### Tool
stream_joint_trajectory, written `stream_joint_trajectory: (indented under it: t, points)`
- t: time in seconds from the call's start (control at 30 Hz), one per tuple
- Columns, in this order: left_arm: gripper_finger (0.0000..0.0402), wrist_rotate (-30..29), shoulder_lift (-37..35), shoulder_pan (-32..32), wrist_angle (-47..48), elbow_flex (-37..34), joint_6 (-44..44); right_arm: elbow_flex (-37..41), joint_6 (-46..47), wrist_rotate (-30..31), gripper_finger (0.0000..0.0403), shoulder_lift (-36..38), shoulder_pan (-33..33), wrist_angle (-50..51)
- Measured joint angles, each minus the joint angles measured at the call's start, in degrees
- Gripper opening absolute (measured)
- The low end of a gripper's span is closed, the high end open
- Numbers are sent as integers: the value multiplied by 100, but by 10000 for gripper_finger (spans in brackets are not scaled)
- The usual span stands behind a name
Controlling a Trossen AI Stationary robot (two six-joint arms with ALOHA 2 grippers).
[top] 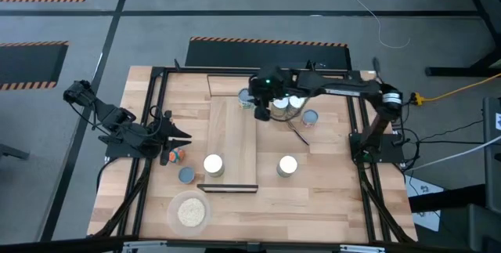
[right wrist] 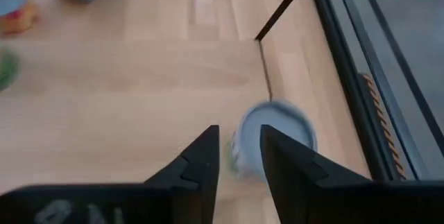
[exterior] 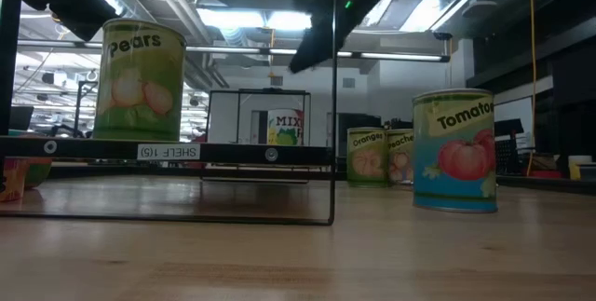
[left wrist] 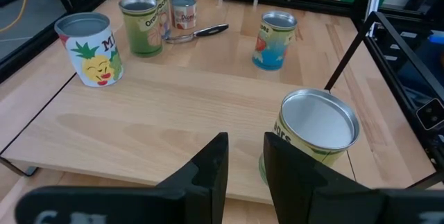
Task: Pick and place cans onto a shelf
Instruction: Put the large canned oranges on the shelf
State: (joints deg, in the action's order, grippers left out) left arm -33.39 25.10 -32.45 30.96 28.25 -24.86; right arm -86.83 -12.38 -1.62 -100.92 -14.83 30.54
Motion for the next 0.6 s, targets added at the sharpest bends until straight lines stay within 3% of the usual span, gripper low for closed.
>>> stream_joint_trajectory:
  t: [0.3,0.43,0.6]
  points:
    - [85,0,1,0,-9,0,0,-4,283,77,110,574,142,1828]
    - [85,0,1,1,-9,0,0,-4,325,502,110,391,138,2173]
    - [85,0,2,0,-9,0,0,-4,327,567,110,104,133,2168]
